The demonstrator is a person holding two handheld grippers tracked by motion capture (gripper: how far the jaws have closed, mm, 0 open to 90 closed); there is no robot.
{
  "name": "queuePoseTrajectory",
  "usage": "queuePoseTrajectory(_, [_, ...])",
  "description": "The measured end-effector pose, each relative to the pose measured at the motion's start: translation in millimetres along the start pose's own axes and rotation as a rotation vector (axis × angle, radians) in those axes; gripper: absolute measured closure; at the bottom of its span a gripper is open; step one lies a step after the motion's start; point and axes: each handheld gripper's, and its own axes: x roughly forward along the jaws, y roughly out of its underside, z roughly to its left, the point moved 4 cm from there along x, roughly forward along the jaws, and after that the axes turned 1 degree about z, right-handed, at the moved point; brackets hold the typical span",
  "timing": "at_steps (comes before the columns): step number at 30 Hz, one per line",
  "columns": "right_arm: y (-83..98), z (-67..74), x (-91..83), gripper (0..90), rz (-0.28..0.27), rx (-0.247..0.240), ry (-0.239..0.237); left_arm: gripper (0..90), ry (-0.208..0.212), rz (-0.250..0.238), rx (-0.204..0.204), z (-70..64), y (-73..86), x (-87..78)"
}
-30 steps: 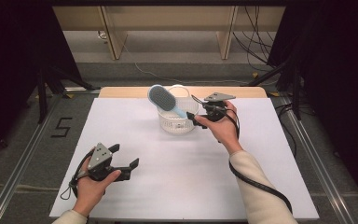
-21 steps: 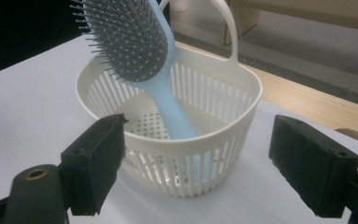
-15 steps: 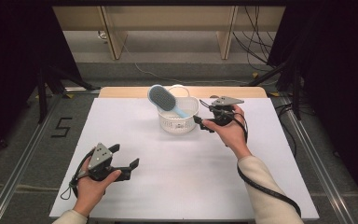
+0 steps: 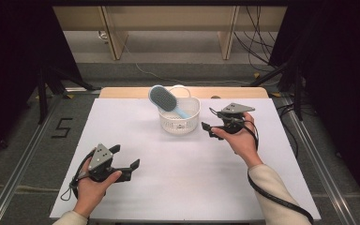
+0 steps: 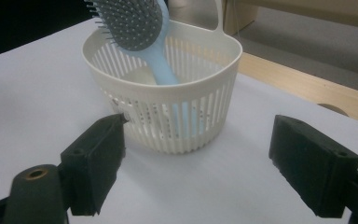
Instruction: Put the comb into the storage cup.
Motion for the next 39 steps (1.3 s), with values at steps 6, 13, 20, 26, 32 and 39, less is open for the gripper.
queuePoseTrajectory(6, [7.7, -0.1, -10.5, 18.8, 0.004, -0.006, -0.005, 8.7, -0.001, 0.0, -0.001, -0.2, 0.0, 0.0])
queuePoseTrajectory(13, [18.2, -2.2, -22.9, 18.9, 0.004, 0.0, -0.007, 8.7, -0.002, 0.0, 0.0, 0.0, -0.1, -0.4])
queuePoseTrajectory(20, [25.3, 0.8, -35.2, 18.9, -0.012, -0.003, -0.013, 8.6, -0.003, -0.002, 0.0, 0.1, -0.4, -0.9])
queuePoseTrajectory(26, [31.3, 0.3, -43.5, 18.8, -0.01, -0.005, -0.011, 8.6, -0.003, -0.003, 0.0, 0.3, -0.6, -1.2])
queuePoseTrajectory(32, [37.8, 0.7, -51.1, 18.4, -0.013, -0.001, -0.015, 8.6, -0.004, -0.002, 0.001, 0.6, -0.6, -1.4])
queuePoseTrajectory(39, [44.2, -0.2, -63.4, 18.4, -0.027, 0.001, -0.012, 8.5, -0.005, -0.002, 0.002, 0.5, -0.7, -1.3])
